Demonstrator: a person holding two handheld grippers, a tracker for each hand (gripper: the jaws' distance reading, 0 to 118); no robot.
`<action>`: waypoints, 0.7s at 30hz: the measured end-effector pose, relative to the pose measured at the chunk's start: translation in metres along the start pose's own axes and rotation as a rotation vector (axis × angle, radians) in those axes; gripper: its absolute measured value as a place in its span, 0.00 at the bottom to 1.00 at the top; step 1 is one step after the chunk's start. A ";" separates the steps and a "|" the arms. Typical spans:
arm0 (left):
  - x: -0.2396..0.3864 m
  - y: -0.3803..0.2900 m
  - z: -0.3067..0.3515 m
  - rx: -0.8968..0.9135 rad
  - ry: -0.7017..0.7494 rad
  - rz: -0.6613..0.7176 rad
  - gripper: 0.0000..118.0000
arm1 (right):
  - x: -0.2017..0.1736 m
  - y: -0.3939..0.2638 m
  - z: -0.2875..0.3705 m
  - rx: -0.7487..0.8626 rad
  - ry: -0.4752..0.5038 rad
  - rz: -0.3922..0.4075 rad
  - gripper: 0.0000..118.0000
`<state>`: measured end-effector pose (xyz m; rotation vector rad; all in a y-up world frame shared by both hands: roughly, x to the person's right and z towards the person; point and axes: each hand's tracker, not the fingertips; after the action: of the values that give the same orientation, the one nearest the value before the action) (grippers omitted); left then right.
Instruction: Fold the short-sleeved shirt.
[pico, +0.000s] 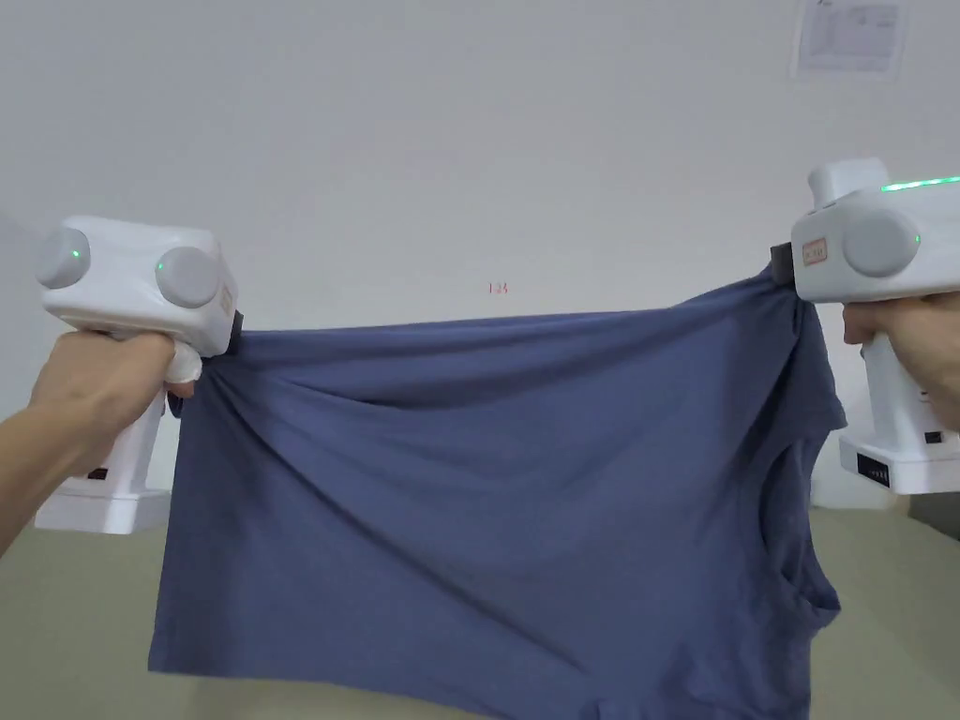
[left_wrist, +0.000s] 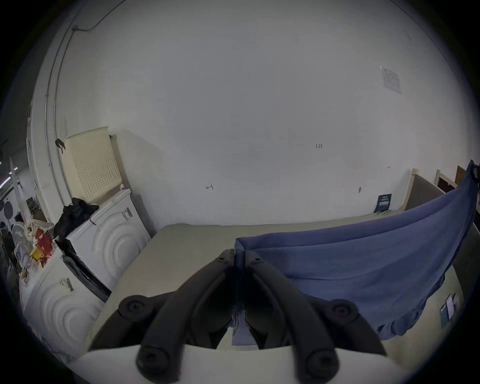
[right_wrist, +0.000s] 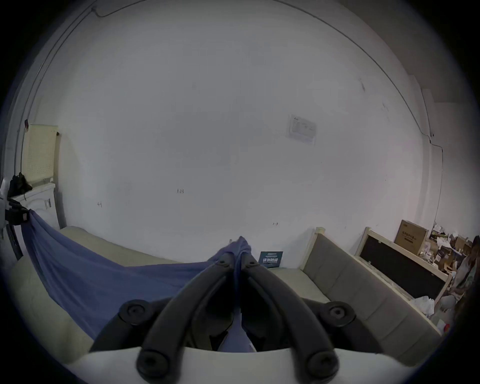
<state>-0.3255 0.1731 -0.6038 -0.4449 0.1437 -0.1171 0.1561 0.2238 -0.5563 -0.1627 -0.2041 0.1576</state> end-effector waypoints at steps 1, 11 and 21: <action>0.001 -0.007 -0.010 -0.002 0.001 -0.002 0.06 | -0.004 -0.007 -0.007 -0.009 -0.002 0.001 0.03; 0.003 -0.135 -0.083 -0.112 -0.025 -0.008 0.06 | -0.041 -0.151 -0.039 -0.192 0.073 -0.037 0.03; -0.019 -0.258 -0.061 -0.268 -0.093 -0.019 0.06 | -0.045 -0.285 0.023 -0.354 0.133 -0.078 0.03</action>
<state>-0.3750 -0.0811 -0.5431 -0.7182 0.0633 -0.0962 0.1474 -0.0580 -0.4920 -0.5148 -0.1042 0.0313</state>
